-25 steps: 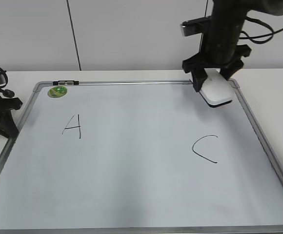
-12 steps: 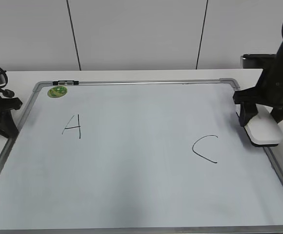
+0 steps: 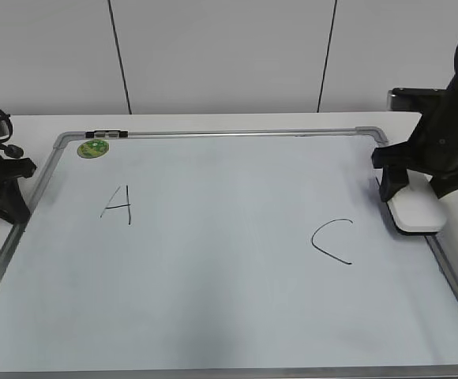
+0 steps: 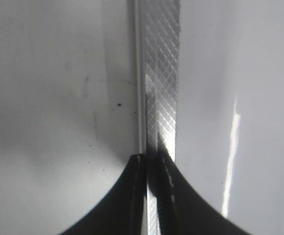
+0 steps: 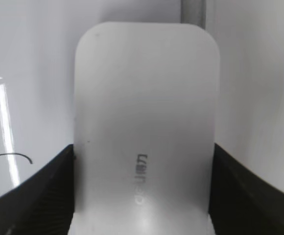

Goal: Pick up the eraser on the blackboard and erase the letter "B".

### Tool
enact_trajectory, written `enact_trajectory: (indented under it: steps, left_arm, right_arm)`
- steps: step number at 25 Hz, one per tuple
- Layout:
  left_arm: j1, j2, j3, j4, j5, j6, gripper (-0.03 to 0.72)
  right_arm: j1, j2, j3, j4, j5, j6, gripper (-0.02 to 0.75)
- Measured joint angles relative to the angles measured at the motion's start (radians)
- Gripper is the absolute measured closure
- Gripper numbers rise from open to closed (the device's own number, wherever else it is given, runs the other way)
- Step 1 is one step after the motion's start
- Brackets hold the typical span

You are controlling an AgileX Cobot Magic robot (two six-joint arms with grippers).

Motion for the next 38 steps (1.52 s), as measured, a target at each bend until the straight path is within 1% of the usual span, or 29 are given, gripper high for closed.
enact_trajectory:
  steps: [5,10,15,17,19,23,25,26,29,31,38]
  left_arm:
    - [0.000,0.000,0.000,0.000,0.000,0.000,0.659]
    - [0.000,0.000,0.000,0.000,0.000,0.000,0.658]
    - [0.000,0.000,0.000,0.000,0.000,0.000,0.638]
    - [0.000,0.000,-0.004,0.000,0.004,0.000,0.602]
    - [0.000,0.003,-0.016,0.011,0.013,0.000,0.534]
    - [0.000,0.019,-0.074,0.022,0.073,0.000,0.310]
    - [0.000,0.019,-0.133,0.022,0.123,0.000,0.241]
    - [0.000,0.019,-0.160,0.022,0.154,0.000,0.222]
    - [0.000,0.002,-0.243,0.022,0.218,-0.018,0.202]
    - [0.000,-0.036,-0.268,0.022,0.225,-0.040,0.198]
    - [0.000,-0.267,-0.265,0.046,0.250,-0.083,0.197]
  right_arm:
    - [0.000,0.046,0.000,0.006,-0.002,0.000,0.197]
    - [0.000,0.046,0.000,0.006,-0.011,0.000,0.140]
    - [0.000,0.032,-0.050,0.006,0.069,0.000,0.130]
    - [0.000,0.008,-0.091,-0.007,0.114,0.000,0.130]
    - [0.000,-0.018,-0.126,-0.024,0.156,0.000,0.130]
    - [0.000,-0.063,-0.184,-0.037,0.238,-0.026,0.131]
    - [0.000,-0.088,-0.194,-0.037,0.267,-0.040,0.134]
    - [0.000,-0.102,-0.196,-0.037,0.282,-0.048,0.136]
    - [0.000,-0.146,-0.198,-0.037,0.328,-0.064,0.141]
    - [0.000,-0.178,-0.198,-0.037,0.361,-0.071,0.142]
    - [0.000,-0.299,-0.194,-0.037,0.386,-0.081,0.143]
